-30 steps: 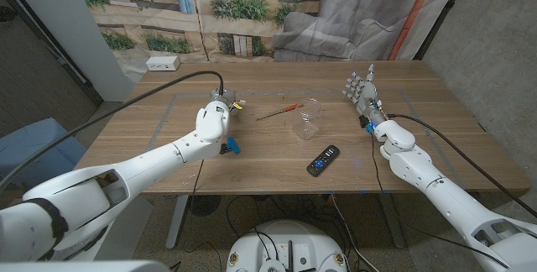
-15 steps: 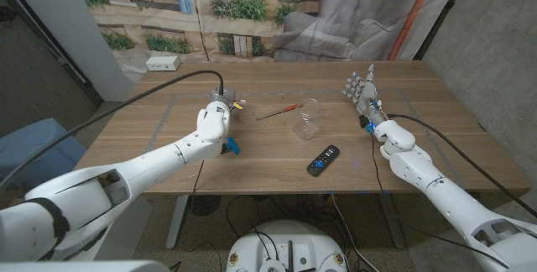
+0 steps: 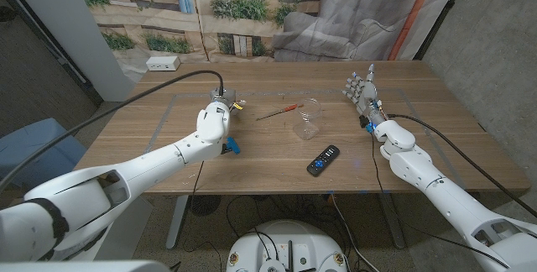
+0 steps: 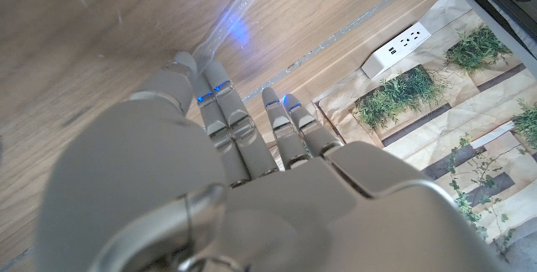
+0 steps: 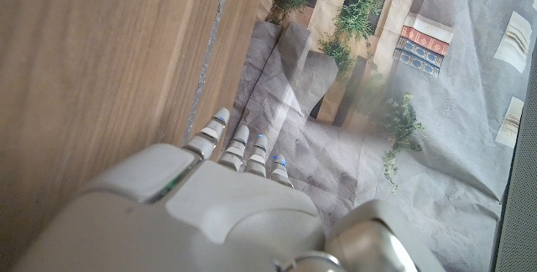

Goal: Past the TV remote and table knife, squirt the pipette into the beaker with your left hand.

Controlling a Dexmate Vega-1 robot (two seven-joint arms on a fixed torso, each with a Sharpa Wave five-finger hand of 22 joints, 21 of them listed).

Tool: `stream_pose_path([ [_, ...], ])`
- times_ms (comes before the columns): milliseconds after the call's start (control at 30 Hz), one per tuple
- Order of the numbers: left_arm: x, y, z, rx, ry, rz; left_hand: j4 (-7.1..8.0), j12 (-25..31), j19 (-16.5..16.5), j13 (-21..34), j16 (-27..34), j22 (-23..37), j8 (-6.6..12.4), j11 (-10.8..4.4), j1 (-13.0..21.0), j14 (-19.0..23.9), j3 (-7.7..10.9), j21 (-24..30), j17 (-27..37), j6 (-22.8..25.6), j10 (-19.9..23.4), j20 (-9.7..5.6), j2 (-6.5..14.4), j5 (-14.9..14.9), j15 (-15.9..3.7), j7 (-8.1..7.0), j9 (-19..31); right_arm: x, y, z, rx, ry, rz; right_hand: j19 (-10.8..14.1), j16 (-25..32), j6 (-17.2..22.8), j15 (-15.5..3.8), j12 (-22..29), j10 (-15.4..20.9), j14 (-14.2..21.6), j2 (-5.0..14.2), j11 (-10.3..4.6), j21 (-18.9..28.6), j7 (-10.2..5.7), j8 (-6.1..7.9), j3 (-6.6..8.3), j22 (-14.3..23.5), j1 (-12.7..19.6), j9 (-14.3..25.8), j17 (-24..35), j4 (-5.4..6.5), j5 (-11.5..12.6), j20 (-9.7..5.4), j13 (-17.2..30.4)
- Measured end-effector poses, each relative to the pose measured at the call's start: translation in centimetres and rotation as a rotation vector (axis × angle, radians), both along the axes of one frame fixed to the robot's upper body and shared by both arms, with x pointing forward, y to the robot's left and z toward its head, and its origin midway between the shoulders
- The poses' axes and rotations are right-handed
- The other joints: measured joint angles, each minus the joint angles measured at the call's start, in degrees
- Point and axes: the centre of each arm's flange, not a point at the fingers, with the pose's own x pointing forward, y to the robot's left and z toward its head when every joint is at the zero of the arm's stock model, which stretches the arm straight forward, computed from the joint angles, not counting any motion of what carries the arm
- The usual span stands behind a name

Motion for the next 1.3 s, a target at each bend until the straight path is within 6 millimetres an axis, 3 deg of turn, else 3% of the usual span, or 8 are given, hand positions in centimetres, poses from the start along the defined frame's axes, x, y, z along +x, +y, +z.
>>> stream_pose_path([
  [367,-0.4,0.4,0.5,-0.004,-0.02,-0.007,0.0,0.0,0.0,0.0,0.0,0.0,-0.01,0.0,0.2,0.5,0.0,0.0,0.0,0.1,0.0,0.0,0.2,0.0,0.07,0.08,0.4,0.0,0.0,0.0,0.0,0.0,0.0,0.0,0.0,0.0,0.0,0.0,0.0,0.0,0.0,0.0,0.0,0.0,0.0,0.0,0.0,0.0,0.0,0.0,0.0,0.0,0.0,0.0],
  [533,-0.7,0.4,0.9,-0.006,-0.03,-0.017,-0.24,0.0,0.3,0.0,0.0,0.0,0.01,-0.1,0.5,0.7,-0.24,0.0,0.0,1.6,0.3,-0.31,0.4,0.0,-0.11,1.0,0.7,0.0,0.0,0.0,0.0,0.0,0.0,0.0,0.0,0.0,0.0,0.0,0.0,0.0,0.0,0.0,0.0,0.0,0.0,0.0,0.0,0.0,0.0,0.0,0.0,0.0,0.0,0.0],
  [1300,-3.4,0.6,4.0,-0.013,-0.117,-0.066,0.0,0.0,0.5,0.0,0.0,0.0,-0.39,-0.09,0.5,1.8,-0.47,0.0,0.0,1.5,0.3,-0.11,0.4,0.0,-0.2,0.86,0.3,0.0,0.0,0.0,0.0,0.0,0.0,0.0,0.0,0.0,0.0,0.0,0.0,0.0,0.0,0.0,0.0,0.0,0.0,0.0,0.0,0.0,0.0,0.0,0.0,0.0,0.0,0.0],
])
